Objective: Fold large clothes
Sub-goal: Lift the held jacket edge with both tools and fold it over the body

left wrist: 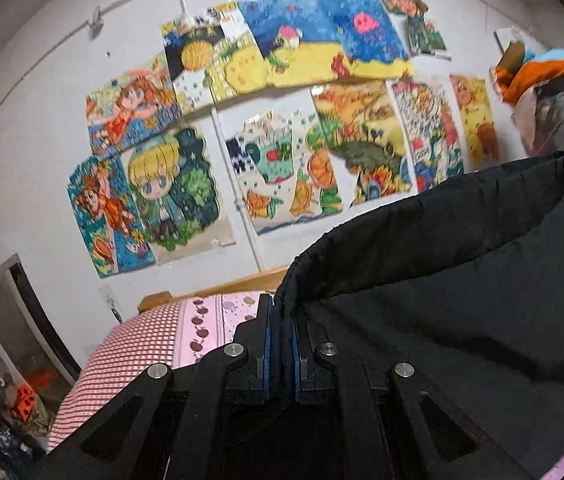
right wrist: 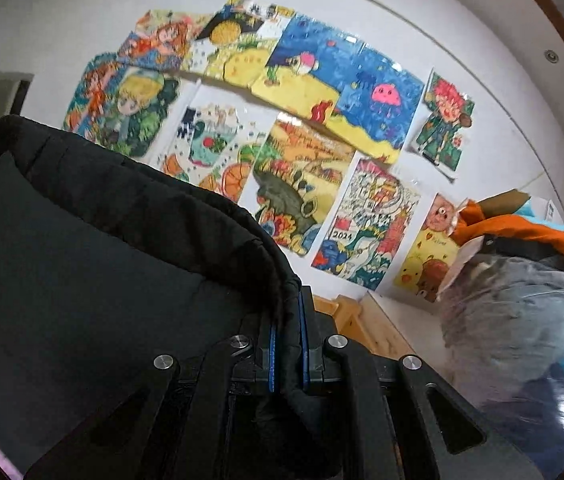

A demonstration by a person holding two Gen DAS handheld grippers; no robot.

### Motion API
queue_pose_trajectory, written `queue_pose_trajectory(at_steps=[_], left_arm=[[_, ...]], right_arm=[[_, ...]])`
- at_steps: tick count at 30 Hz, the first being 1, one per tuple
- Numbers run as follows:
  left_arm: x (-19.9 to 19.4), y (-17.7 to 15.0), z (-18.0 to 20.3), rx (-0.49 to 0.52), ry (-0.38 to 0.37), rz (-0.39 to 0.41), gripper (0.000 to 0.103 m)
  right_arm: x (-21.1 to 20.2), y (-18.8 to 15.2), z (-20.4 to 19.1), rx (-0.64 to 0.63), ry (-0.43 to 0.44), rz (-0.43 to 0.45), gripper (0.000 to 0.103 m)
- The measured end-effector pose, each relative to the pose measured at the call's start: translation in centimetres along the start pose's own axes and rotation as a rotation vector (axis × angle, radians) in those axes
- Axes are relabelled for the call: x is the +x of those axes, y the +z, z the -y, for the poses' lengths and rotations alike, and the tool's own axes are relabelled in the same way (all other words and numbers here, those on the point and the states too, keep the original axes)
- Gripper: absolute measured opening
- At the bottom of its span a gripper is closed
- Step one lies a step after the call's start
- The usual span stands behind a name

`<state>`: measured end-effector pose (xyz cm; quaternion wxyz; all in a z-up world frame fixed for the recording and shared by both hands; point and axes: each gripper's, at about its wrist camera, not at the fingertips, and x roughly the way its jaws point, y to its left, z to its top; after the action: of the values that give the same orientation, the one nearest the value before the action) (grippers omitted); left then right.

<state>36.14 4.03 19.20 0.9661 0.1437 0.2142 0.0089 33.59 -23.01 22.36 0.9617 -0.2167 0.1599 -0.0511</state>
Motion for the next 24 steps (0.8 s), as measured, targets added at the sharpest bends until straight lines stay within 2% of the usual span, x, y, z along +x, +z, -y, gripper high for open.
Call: queue_pose_trajectory(at_steps=[9, 15, 18, 21, 22, 24], left_arm=[[7.1, -3.2, 2.7, 0.114, -0.002, -0.103, 0.008], [11.7, -5.1, 4.1, 0.119, -0.015, -0.183, 0.008], [13.0, -5.9, 4.7, 0.155, -0.014, -0.208, 0.011], [12.9, -6.1, 4.6, 0.158, -0.058, -0.211, 0.011], [12.7, -6.0, 4.3, 0.151, -0.071, -0.208, 0.012], [11.9, -5.7, 3.4, 0.112, -0.103, -0.203, 0.025]], right_arm=[[7.9, -3.7, -3.3, -0.027, 0.007, -0.118, 0.008], [12.4, -6.5, -5.1, -0.040, 0.017, -0.199, 0.008], [13.9, -7.6, -5.9, -0.042, 0.030, -0.242, 0.008], [14.5, -8.5, -6.3, -0.027, 0.051, -0.270, 0.008], [14.3, -8.6, -6.2, -0.021, 0.056, -0.269, 0.010], [14.1, -8.7, -5.9, -0.011, 0.074, -0.262, 0.012]])
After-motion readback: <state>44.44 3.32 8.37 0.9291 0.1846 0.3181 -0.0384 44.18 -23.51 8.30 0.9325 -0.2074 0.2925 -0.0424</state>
